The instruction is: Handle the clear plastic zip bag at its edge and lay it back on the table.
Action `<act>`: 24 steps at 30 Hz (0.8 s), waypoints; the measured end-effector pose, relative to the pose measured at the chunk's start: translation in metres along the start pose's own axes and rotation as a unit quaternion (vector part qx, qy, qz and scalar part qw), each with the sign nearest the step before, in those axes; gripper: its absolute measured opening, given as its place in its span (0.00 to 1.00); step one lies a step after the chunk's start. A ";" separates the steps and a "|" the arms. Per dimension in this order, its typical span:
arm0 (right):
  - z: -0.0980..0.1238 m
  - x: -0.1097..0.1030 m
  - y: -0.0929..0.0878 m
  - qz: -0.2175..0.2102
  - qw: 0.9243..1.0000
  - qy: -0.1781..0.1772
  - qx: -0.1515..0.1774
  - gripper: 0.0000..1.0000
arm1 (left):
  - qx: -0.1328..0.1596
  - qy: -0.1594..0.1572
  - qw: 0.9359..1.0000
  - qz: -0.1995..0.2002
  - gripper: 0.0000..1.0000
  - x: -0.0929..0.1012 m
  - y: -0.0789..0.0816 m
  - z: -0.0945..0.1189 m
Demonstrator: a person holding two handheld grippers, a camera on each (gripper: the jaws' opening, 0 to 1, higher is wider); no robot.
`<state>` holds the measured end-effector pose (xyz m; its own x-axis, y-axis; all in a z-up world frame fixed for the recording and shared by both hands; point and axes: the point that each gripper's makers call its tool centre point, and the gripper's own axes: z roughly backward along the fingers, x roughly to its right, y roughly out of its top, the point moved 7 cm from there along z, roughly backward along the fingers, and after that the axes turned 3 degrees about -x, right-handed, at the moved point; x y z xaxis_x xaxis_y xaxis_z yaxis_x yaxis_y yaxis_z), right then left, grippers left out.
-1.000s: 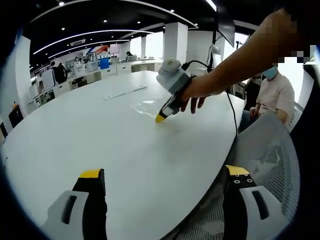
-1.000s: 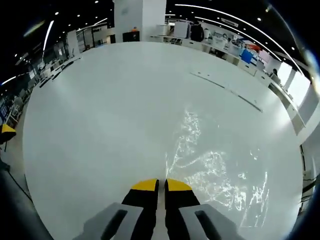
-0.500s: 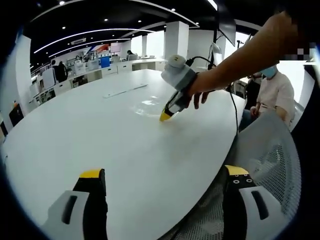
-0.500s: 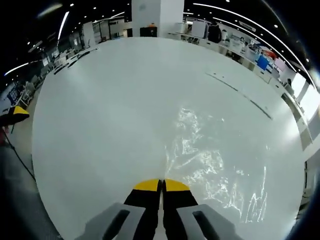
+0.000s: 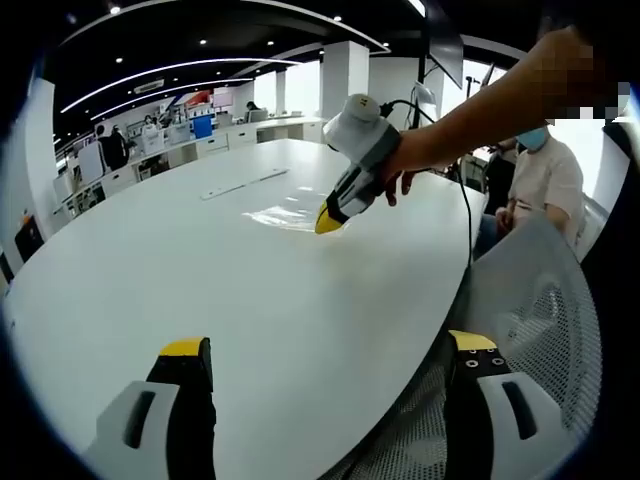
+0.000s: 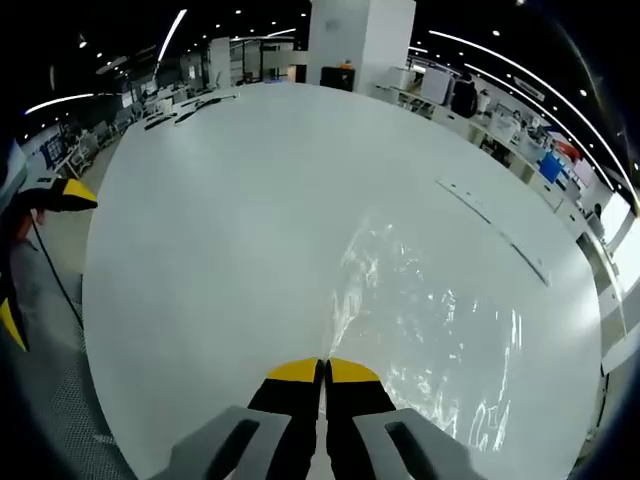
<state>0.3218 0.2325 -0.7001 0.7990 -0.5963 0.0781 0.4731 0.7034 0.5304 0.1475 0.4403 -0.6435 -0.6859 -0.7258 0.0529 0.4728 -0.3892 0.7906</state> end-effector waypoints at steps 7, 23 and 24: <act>0.011 -0.011 -0.003 0.041 0.999 0.016 0.008 0.00 | 0.001 -0.007 1.000 -0.007 0.95 0.002 0.002 -0.002; 0.032 -0.023 -0.003 0.108 0.993 0.044 0.019 0.00 | 0.000 -0.019 1.000 -0.022 0.94 0.008 0.006 -0.005; 0.033 -0.025 -0.003 0.112 0.992 0.045 0.020 0.00 | 0.000 -0.020 1.000 -0.023 0.94 0.008 0.006 -0.005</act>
<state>0.2885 0.2323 -0.6753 0.9137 -0.3876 0.1223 0.2660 0.7978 0.5410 0.1480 0.4288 -0.6412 -0.7285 -0.6838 0.0405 0.4403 -0.4221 0.7924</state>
